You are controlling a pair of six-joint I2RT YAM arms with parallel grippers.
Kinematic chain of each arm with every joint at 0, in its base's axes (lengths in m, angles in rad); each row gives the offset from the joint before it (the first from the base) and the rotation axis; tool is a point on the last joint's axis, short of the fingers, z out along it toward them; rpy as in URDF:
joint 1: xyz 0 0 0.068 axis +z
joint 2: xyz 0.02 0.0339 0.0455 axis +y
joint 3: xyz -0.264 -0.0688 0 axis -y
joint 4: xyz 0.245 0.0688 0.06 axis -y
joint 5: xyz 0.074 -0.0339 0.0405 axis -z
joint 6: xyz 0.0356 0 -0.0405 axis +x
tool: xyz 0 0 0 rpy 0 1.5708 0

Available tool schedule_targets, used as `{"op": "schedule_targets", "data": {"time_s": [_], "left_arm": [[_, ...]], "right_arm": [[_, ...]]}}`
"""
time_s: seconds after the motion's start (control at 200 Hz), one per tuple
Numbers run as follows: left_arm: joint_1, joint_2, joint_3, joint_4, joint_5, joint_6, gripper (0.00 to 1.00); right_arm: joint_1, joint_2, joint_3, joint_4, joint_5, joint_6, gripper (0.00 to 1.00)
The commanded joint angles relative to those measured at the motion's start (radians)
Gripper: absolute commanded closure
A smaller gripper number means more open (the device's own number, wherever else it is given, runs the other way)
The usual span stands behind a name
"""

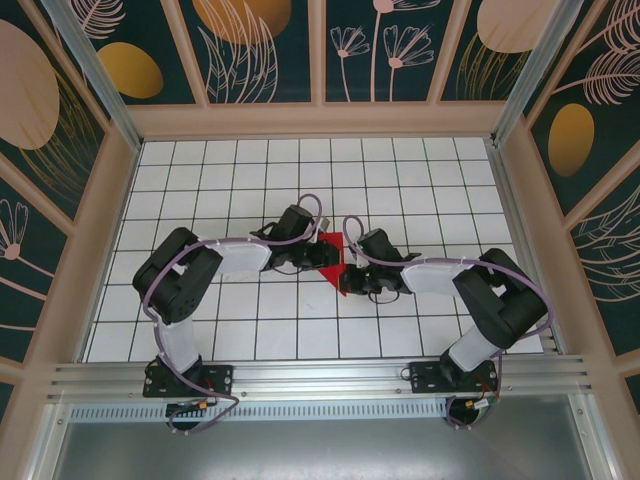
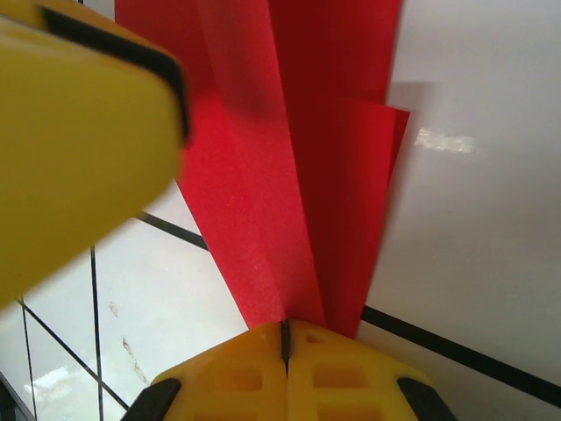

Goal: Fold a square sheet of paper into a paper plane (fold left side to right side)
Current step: Fourth fold the wing at the center of the table.

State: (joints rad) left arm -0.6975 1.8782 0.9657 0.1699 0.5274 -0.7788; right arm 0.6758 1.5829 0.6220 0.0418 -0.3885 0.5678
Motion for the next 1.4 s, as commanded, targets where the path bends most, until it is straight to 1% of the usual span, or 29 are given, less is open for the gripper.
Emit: {"op": "schedule_targets", "data": {"time_s": [0.0,0.12,0.165,0.37,0.505,0.641,0.811,1.101,1.216,1.396], "left_arm": [[-0.017,0.036,0.001,0.054,0.019,-0.036,0.76],[-0.018,0.057,0.001,0.047,0.009,-0.034,0.76],[-0.019,0.064,0.039,0.027,-0.003,-0.024,0.76],[-0.016,0.110,0.097,-0.116,-0.144,0.044,0.77],[0.004,0.143,0.121,-0.141,-0.175,0.070,0.77],[0.039,0.157,0.118,-0.126,-0.181,0.079,0.77],[0.106,0.185,0.150,-0.144,-0.178,0.109,0.77],[0.204,0.278,0.353,-0.263,-0.182,0.190,0.76],[0.225,0.318,0.439,-0.317,-0.175,0.217,0.75],[0.252,0.340,0.541,-0.360,-0.123,0.230,0.72]], "right_arm": [[0.005,0.049,-0.039,-0.198,0.044,0.007,1.00],[0.005,0.055,-0.039,-0.203,0.043,0.004,1.00],[0.005,0.055,-0.039,-0.207,0.047,0.004,1.00],[0.005,0.059,-0.033,-0.237,0.063,-0.002,1.00],[0.005,0.060,-0.037,-0.245,0.065,-0.005,1.00],[0.005,0.057,-0.042,-0.246,0.065,-0.004,1.00],[0.005,0.058,-0.046,-0.248,0.066,-0.005,1.00],[0.005,0.049,-0.060,-0.237,0.059,-0.003,1.00],[0.005,0.047,-0.064,-0.224,0.049,-0.002,1.00],[0.005,0.052,-0.065,-0.202,0.035,0.003,1.00]]}}
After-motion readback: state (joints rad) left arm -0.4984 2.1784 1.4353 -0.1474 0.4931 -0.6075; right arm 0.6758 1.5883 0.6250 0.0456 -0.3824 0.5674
